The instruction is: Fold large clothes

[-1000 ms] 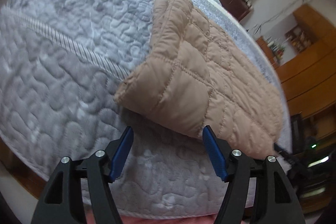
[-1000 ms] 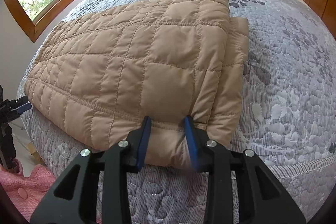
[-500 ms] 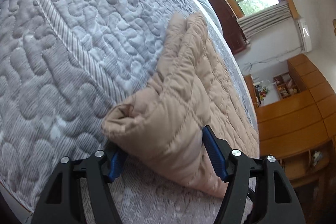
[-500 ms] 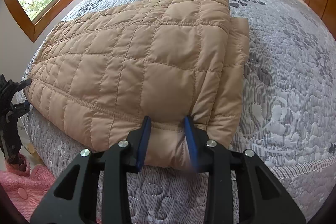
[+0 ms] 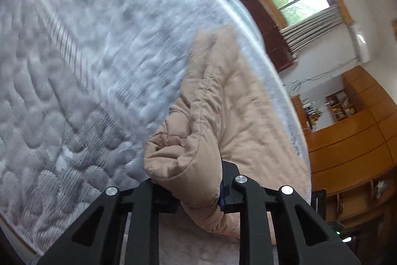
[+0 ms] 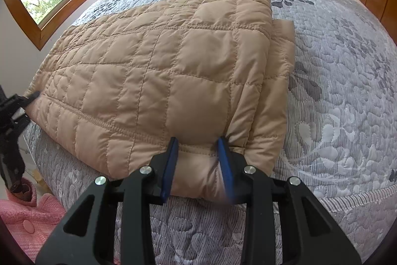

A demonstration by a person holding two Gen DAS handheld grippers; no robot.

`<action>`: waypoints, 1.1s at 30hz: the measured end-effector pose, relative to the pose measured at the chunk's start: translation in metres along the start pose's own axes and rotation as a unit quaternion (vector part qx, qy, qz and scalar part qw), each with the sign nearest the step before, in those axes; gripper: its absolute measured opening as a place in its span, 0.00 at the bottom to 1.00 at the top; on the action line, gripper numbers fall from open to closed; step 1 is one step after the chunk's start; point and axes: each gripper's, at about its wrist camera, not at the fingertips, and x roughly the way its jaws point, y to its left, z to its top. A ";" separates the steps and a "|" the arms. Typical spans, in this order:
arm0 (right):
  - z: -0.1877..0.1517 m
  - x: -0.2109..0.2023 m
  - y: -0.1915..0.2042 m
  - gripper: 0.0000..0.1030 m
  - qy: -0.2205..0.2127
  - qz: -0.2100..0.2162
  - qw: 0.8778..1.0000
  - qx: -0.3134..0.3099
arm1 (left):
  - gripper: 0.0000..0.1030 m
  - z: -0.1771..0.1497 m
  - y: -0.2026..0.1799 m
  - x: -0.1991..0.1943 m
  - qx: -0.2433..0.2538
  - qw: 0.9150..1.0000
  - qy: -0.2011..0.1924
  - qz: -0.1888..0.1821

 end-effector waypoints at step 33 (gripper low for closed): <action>-0.001 -0.003 -0.009 0.32 -0.006 0.025 0.998 0.056 | 0.14 -0.051 -0.192 -0.036 0.386 0.918 -0.056 -0.075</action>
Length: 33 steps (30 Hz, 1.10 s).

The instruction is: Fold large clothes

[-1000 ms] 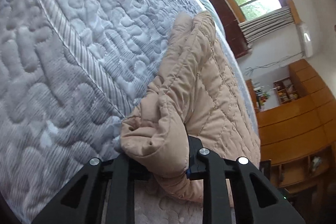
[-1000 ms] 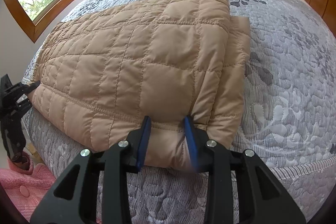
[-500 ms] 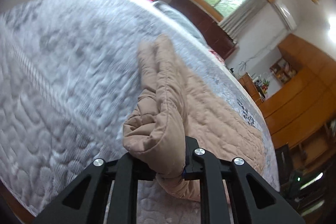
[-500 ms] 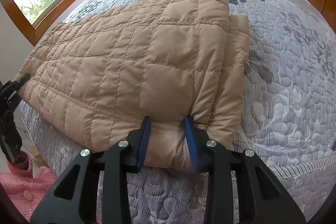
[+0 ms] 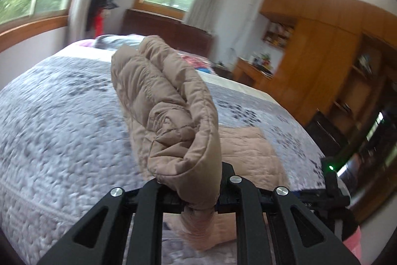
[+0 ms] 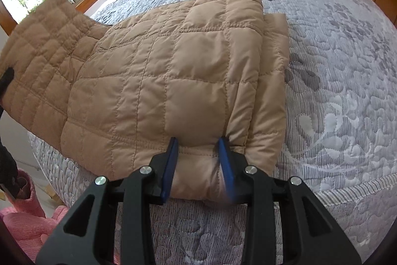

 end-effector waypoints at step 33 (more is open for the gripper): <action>0.008 0.003 -0.004 0.36 0.017 0.002 1.000 -0.007 | 0.31 -0.052 -0.064 0.126 0.095 0.967 0.211 -0.110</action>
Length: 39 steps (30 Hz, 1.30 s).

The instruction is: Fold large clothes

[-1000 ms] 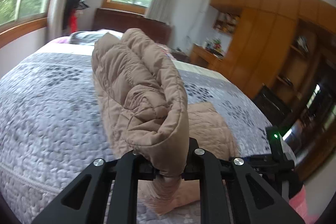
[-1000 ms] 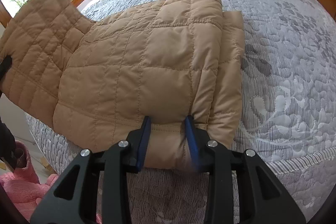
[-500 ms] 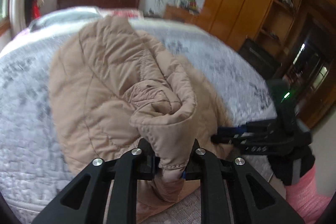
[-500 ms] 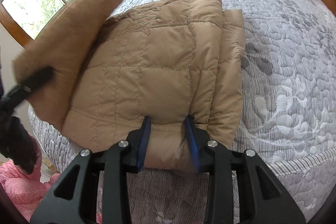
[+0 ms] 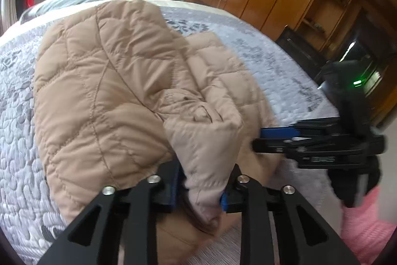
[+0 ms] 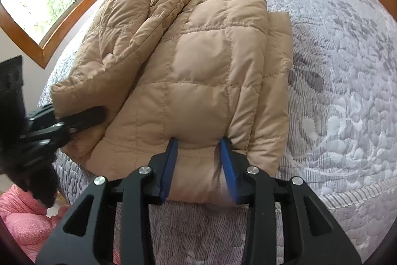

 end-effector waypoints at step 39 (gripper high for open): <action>0.095 -0.005 0.102 0.24 0.035 0.056 0.994 -0.082 | 0.34 0.019 0.084 -0.058 -0.130 0.980 -0.032 0.147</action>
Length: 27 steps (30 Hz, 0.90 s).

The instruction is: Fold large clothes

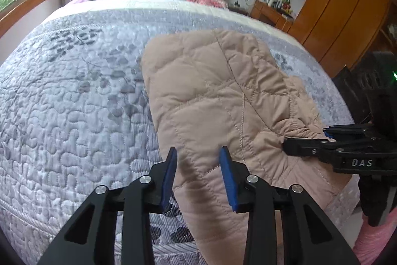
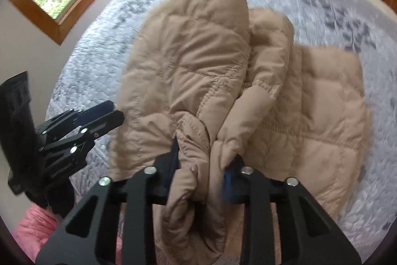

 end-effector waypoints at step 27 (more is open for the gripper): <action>-0.096 -0.008 -0.141 0.26 -0.071 0.060 0.985 0.146 | 0.35 -0.017 -0.089 0.043 0.132 0.990 0.032 -0.028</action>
